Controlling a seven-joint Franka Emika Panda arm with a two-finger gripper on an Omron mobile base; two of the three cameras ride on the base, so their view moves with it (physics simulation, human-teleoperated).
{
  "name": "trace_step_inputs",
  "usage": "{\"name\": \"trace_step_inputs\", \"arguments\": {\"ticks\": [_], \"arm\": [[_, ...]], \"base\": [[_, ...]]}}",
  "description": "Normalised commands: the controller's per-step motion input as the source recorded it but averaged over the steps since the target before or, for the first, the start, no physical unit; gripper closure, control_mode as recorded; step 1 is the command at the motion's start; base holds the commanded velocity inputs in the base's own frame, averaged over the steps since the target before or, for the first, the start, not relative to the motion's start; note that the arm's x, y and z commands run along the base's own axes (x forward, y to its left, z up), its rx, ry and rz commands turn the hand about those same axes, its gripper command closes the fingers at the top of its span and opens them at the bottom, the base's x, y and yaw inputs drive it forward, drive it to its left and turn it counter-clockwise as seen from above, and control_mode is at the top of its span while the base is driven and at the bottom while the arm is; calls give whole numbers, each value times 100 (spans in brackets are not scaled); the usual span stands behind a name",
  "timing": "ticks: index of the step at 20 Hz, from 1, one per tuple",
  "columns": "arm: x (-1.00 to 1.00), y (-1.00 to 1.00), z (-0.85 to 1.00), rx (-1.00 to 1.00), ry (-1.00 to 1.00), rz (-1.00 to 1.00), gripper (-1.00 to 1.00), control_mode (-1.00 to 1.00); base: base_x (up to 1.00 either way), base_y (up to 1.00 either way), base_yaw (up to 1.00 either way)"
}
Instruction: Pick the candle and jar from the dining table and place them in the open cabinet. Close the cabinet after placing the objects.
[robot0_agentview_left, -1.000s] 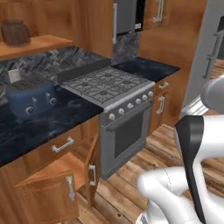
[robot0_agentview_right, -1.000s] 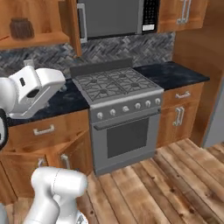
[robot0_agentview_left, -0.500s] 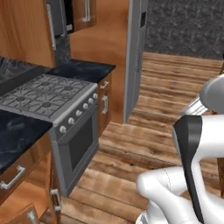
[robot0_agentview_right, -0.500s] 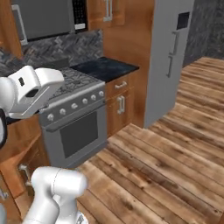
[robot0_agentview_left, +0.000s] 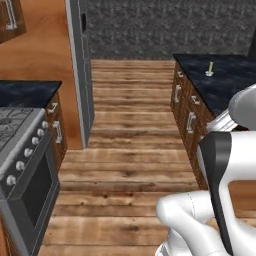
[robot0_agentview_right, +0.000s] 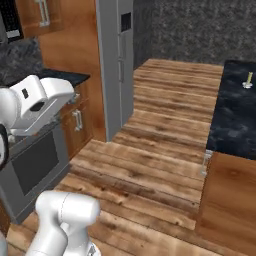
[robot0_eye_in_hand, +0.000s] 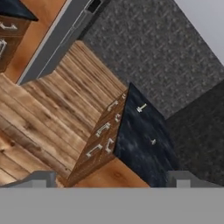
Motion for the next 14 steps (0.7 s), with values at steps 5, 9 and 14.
{"name": "trace_step_inputs", "arguments": {"ticks": [5,9,14], "arm": [[0,0,0,0,0,0,-100,100],[0,0,0,0,0,0,-100,100],[0,0,0,0,0,0,-100,100]], "base": [[32,-1,-53],[53,17,-47],[75,47,-38]]}}
